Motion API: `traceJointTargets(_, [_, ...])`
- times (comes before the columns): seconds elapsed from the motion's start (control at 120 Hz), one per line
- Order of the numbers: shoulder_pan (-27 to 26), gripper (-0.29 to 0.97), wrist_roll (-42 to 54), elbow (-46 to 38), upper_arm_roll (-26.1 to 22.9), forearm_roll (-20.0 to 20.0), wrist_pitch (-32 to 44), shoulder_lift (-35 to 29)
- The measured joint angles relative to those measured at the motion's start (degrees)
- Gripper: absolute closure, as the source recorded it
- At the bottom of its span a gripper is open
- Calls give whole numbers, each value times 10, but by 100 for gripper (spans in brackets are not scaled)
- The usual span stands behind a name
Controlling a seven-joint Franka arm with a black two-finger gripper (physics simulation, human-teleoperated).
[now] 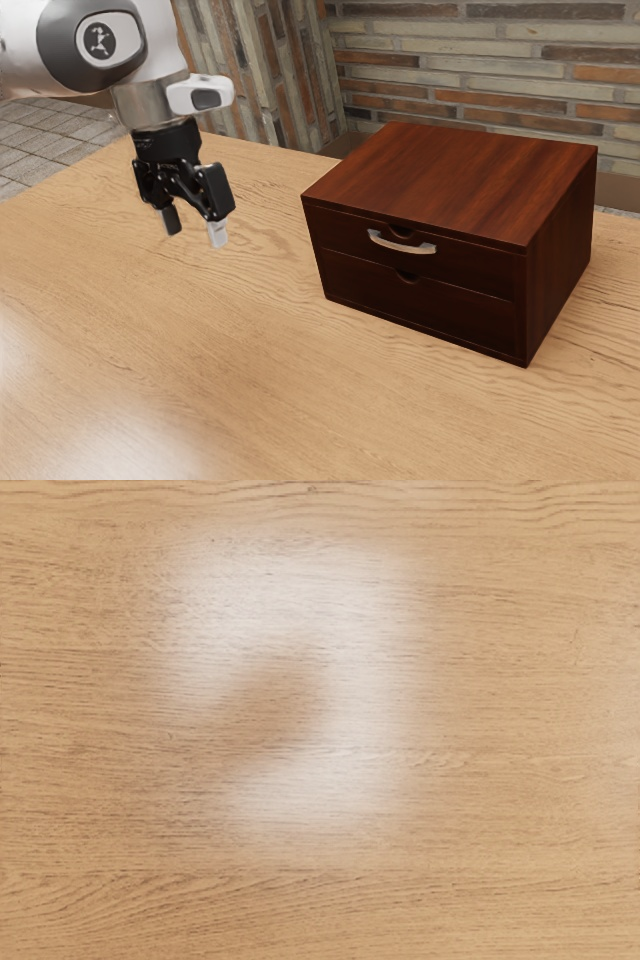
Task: Pull the drawer handle with one arm to open the drawer
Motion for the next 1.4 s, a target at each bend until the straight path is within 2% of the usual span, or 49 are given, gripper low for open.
traceJointTargets(0.233, [0, 0, 25, 7, 9, -10, 82, -2])
traceJointTargets(0.367, [5, 0, 58, 122, 2, -14, 79, -29])
traceJointTargets(0.467, [0, 0, 136, 160, -1, -16, 76, -56])
traceJointTargets(0.675, [-18, 0, 376, 161, -6, -18, 76, -63])
traceJointTargets(0.933, [-32, 0, 637, 51, -9, -34, 89, -51])
traceJointTargets(1.067, [-34, 0, 743, -1, -13, -38, 123, -57])
traceJointTargets(1.217, [-20, 0, 836, -57, -17, -46, 151, -112])
traceJointTargets(1.4, [-7, 0, 922, -129, -23, -108, 189, -131])
